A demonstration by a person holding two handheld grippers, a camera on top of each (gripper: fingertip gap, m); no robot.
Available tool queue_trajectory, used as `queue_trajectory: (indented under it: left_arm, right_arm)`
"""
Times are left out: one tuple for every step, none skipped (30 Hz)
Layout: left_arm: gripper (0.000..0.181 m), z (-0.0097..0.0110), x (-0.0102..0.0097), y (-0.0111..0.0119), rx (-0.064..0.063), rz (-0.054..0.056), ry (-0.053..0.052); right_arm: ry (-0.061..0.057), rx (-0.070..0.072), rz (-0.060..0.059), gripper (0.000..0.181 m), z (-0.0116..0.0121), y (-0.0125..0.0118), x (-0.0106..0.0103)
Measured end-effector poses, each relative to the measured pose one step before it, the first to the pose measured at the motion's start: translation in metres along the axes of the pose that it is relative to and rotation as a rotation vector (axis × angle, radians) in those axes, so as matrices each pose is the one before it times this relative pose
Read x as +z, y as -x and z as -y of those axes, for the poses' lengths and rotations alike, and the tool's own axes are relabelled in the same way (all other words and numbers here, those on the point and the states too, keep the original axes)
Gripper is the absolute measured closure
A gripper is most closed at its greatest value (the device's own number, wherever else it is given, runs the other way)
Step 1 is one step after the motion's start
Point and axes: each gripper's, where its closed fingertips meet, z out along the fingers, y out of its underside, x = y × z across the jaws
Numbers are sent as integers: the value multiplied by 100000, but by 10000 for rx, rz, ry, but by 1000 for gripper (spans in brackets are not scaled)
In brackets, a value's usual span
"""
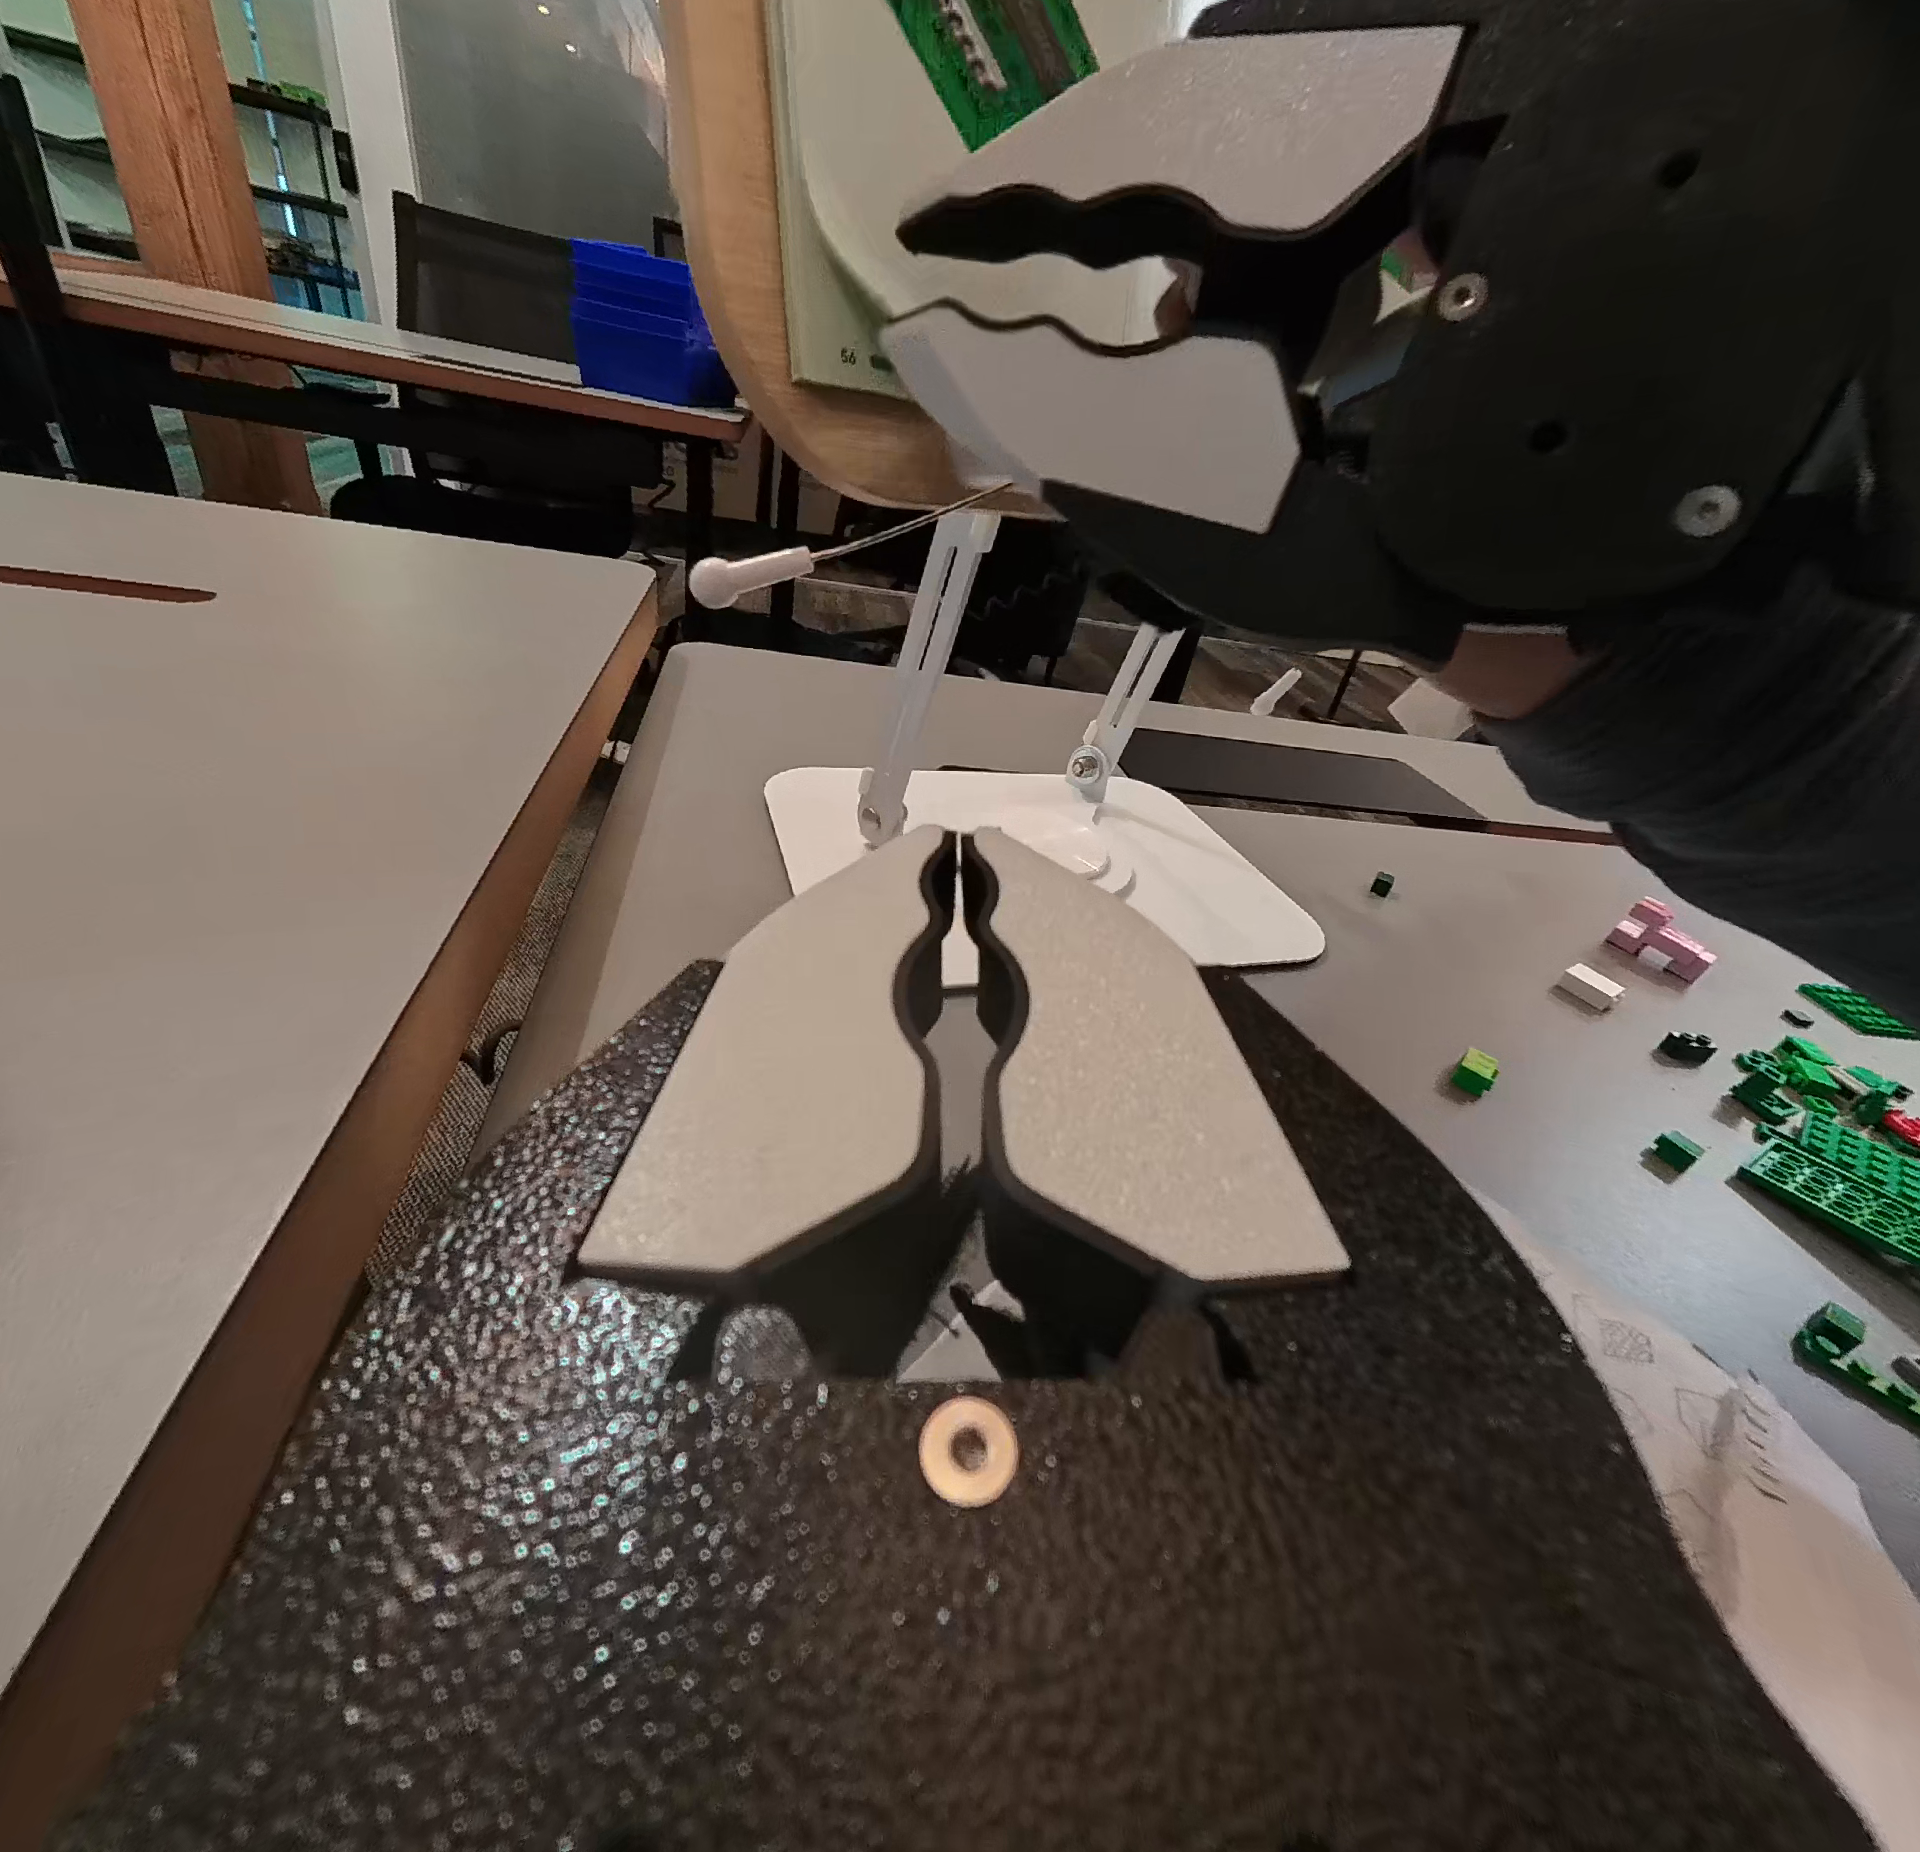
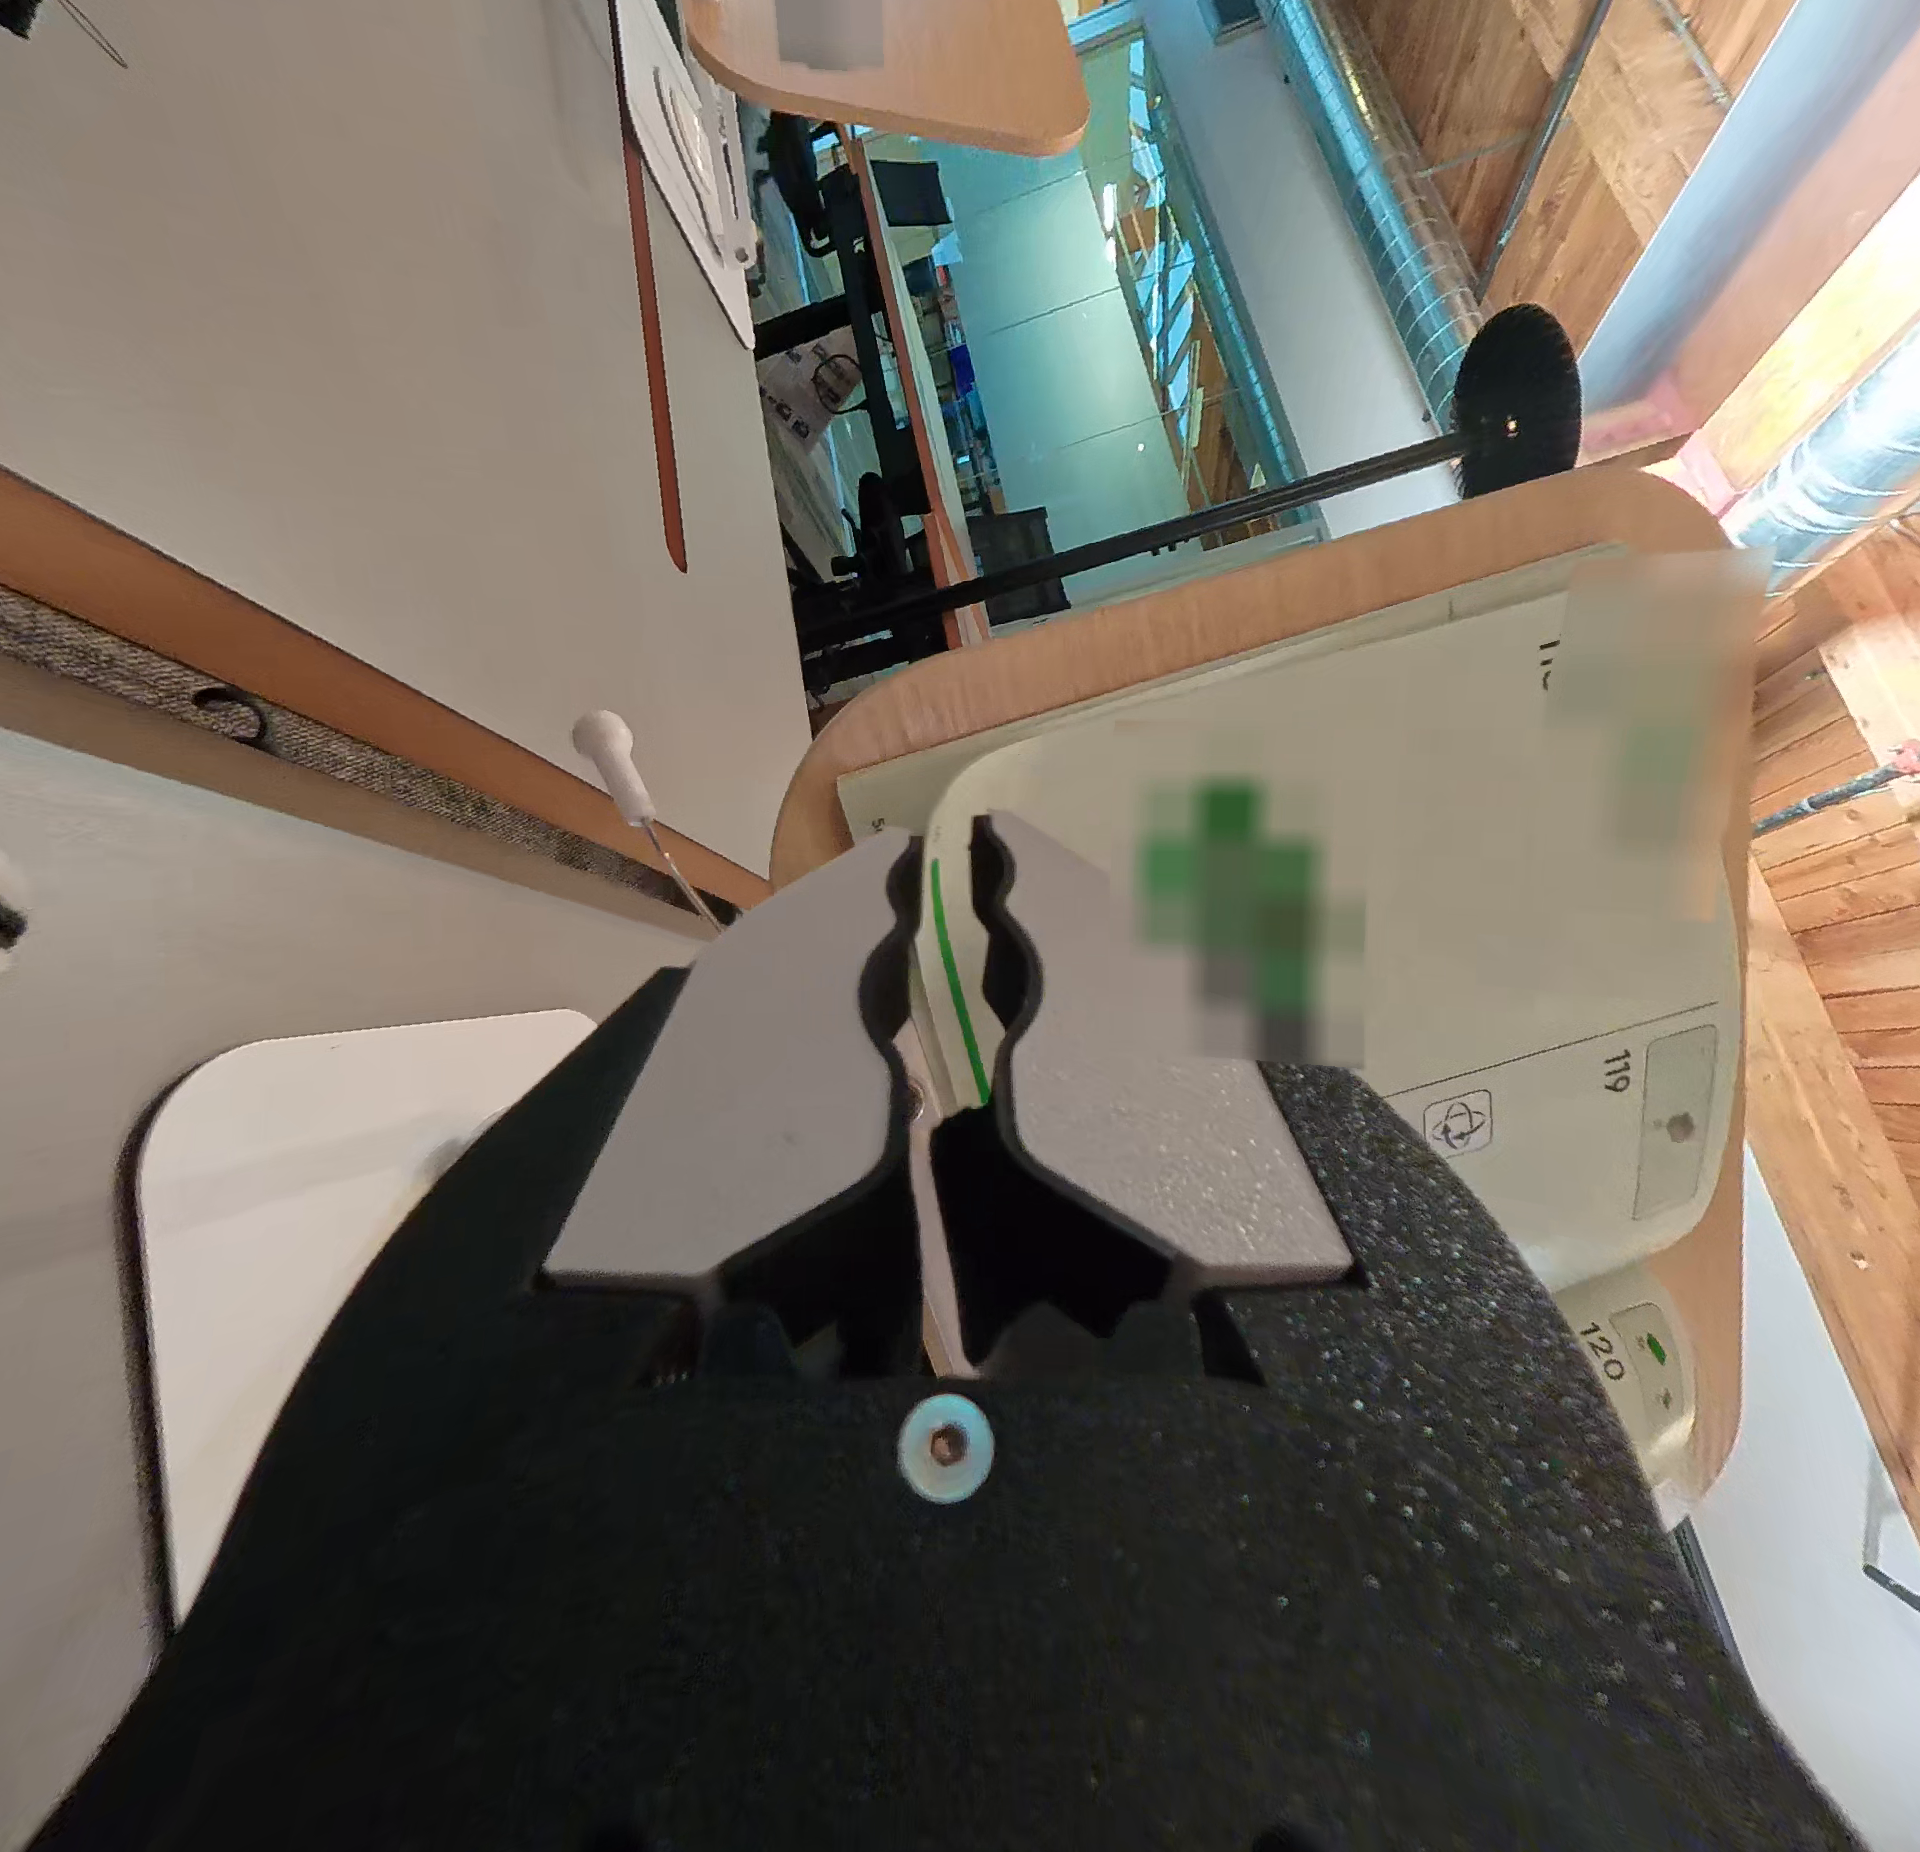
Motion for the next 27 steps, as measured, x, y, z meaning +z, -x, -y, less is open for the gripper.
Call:
queue_trajectory:
  left_arm:
    - [181, -26, 11, 2, -34, -21, 20]
    - [181, 0, 0, 18, -18, 0, -4]
    - [181, 11, -8, -3, -20, -6, -5]
    - [181, 3, 7, -23, -15, -25, 1]
    - [181, -29, 22, -35, -13, -30, 24]
    - [181, -52, 20, -28, -8, -31, 26]
    - [181, -53, 31, -6, -9, -6, 26]
    - [181, -37, 14, -10, -4, -9, 21]
    - [181, -39, 21, -23, -3, -14, 13]
    - [181, -1, 9, -21, -4, -15, 1]
    - [181, 23, -8, -47, 6, -22, -13]
    - [181, 17, 9, -59, 5, -31, -9]
    - [181, 39, -4, -76, 8, -43, -18]
    - [181, 26, -7, -124, 16, -71, -26]
    - [181, -3, 12, -299, 34, -196, -8]
    - [181, 14, 14, -656, 59, -419, -3]
    - [181, 60, 41, -860, 62, -529, -9]
    - [181, 54, 69, -741, 22, -396, 16]
    - [181, 155, 73, -645, -24, -275, 14]
    - [180, 287, 35, -688, 2, -261, -17]
    - [175, 494, 15, -628, 30, -150, -145]
    - [171, 681, 35, -692, -31, -125, -220]
    - [166, 893, 145, -883, -103, -192, -230]
    - [160, 977, 312, -1096, -45, -282, -179]
    - [155, 946, 502, -1188, 87, -309, -76]
    - [153, 974, 662, -1088, 224, -243, -11]
    - [152, 1025, 779, -949, 282, -177, 34]
  right_arm:
    - [-62, -5, -85, 177, 46, -61, -130]
    - [-52, 10, -38, 180, 48, 3, -121]
    - [-27, 34, -3, 181, 17, 45, -111]
    - [-19, 46, 13, 181, -11, 59, -113]
    - [-26, 63, 1, 181, -26, 37, -148]
    - [-40, 101, -3, 181, -25, 10, -178]
    - [-66, 165, -19, 181, -13, -37, -238]
    - [-106, 251, -8, 181, 8, -42, -327]
    - [-136, 350, -14, 181, 45, -77, -421]
    - [-174, 414, -63, 181, 62, -179, -523]
    - [-200, 440, -128, 181, 59, -280, -605]
    - [-200, 437, -187, 181, 23, -382, -684]
    - [-171, 341, -277, 181, -42, -562, -766]
    - [-82, 224, -380, 181, -164, -798, -847]
    - [-21, 243, -410, 181, -254, -946, -918]
    - [25, 414, -260, 181, -292, -843, -962]
    - [59, 478, -207, 181, -359, -834, -980]
    - [69, 465, -240, 181, -401, -907, -971]
    - [81, 407, -266, 181, -453, -989, -918]
    - [95, 401, -235, 181, -502, -952, -824]
    - [47, 426, -143, 181, -456, -827, -719]
    - [-17, 364, -85, 181, -363, -732, -632]
    - [17, 271, -155, 181, -388, -801, -533]
    - [56, 202, -92, 181, -412, -676, -413]
    - [-25, 182, 60, 181, -251, -387, -389]
    - [-89, 125, 4, 181, -105, -392, -399]
    - [-70, 21, -28, 181, -72, -349, -368]
